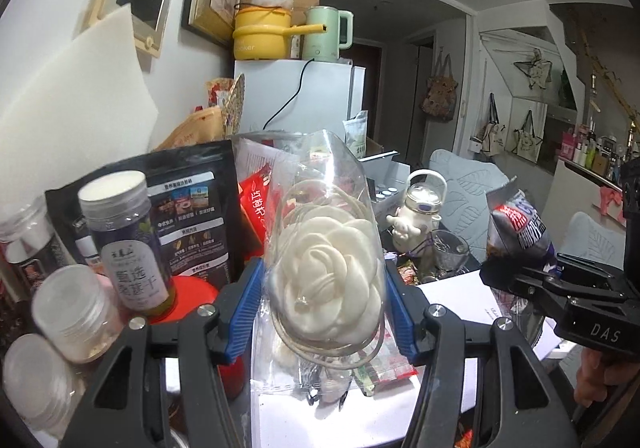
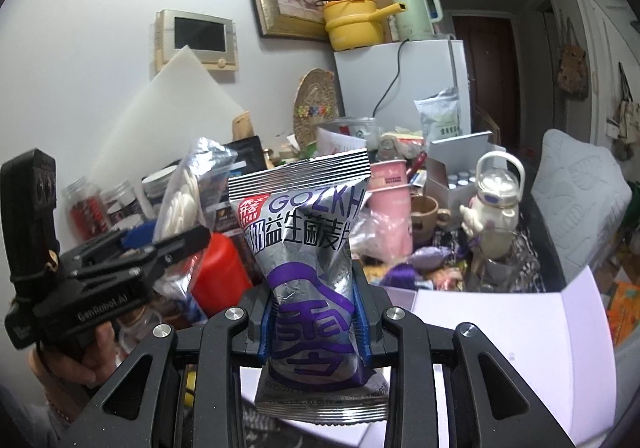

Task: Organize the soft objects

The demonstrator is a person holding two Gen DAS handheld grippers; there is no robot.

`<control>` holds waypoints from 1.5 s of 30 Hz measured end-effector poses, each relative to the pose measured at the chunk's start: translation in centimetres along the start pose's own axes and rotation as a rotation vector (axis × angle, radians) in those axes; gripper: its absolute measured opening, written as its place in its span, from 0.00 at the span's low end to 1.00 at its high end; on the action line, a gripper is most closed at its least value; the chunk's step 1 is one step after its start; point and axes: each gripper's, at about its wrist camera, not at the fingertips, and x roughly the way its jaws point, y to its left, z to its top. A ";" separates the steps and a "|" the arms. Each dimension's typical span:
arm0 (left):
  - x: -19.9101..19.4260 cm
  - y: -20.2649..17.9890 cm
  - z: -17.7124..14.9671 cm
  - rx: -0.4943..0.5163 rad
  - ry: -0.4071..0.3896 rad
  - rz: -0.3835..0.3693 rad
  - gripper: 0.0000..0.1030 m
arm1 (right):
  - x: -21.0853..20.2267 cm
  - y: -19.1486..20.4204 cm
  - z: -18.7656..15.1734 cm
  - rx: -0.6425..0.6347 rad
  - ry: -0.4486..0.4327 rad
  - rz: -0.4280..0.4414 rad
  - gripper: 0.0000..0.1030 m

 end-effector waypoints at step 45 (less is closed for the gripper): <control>15.6 1.0 -7.9 0.055 0.423 0.058 0.56 | 15.9 -5.3 -5.5 0.154 0.376 -0.011 0.30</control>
